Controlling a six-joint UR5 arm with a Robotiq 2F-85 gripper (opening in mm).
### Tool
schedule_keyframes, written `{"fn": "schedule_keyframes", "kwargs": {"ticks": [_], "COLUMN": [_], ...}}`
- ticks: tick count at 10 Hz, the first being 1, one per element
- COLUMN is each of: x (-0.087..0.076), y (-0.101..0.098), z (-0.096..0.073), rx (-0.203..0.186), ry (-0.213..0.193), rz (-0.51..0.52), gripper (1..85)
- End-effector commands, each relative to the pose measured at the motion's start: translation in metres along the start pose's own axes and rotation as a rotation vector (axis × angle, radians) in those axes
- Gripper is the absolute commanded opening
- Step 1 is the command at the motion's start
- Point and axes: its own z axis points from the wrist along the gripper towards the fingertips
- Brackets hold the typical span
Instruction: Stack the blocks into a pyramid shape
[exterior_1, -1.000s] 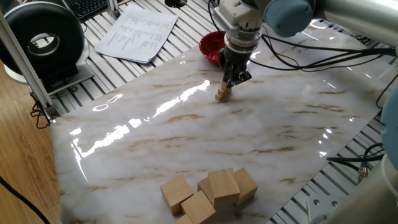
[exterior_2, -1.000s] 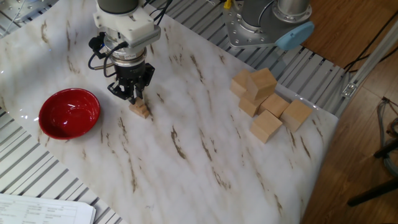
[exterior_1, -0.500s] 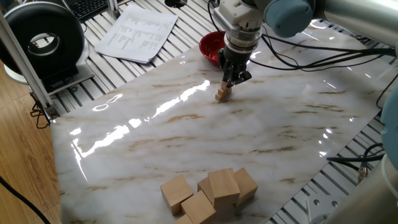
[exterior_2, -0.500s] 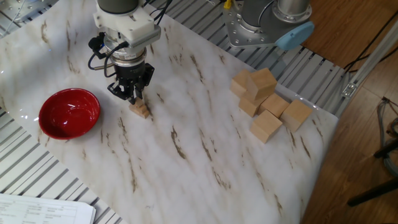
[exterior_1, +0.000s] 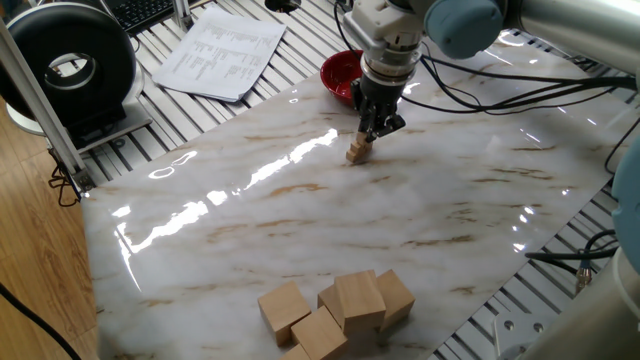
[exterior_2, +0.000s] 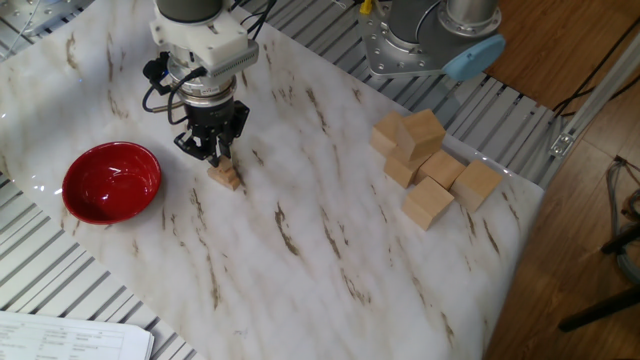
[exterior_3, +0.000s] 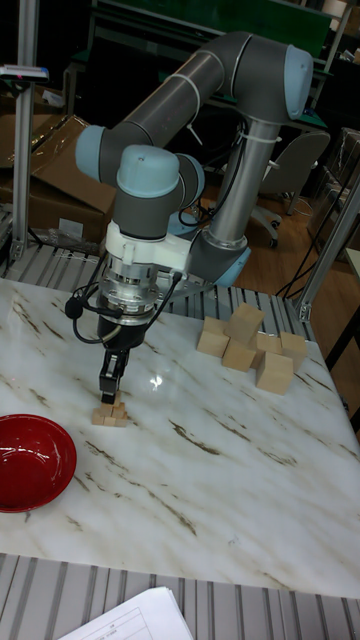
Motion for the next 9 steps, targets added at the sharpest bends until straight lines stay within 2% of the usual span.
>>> {"fn": "schedule_keyframes", "kwargs": {"ticks": [1,9], "x": [-0.0016,-0.0042], "y": [-0.0008,-0.0030], "z": [-0.0010,-0.0008], "rx": [0.001,0.009], "ry": [-0.011,-0.025], "rz": [0.002,-0.030], "gripper": [6.7,20.0]}}
